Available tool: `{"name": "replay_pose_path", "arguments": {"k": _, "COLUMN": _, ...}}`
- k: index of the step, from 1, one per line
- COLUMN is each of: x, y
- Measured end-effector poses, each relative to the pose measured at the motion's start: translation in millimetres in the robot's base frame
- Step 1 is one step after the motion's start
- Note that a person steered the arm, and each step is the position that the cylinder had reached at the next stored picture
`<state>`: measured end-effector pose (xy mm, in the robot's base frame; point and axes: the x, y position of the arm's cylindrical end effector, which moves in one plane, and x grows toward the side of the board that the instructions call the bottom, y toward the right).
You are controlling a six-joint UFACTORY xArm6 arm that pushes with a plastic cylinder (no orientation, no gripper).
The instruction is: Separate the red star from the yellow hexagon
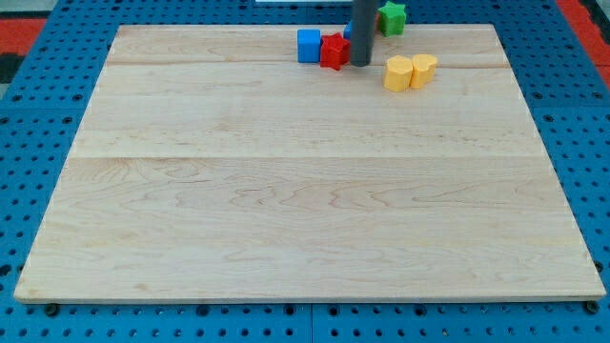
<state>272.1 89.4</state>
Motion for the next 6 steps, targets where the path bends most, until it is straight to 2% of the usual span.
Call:
{"name": "replay_pose_path", "arguments": {"k": 3, "x": -18.9, "y": 58.1}}
{"name": "replay_pose_path", "arguments": {"k": 6, "x": -3.0, "y": 133.9}}
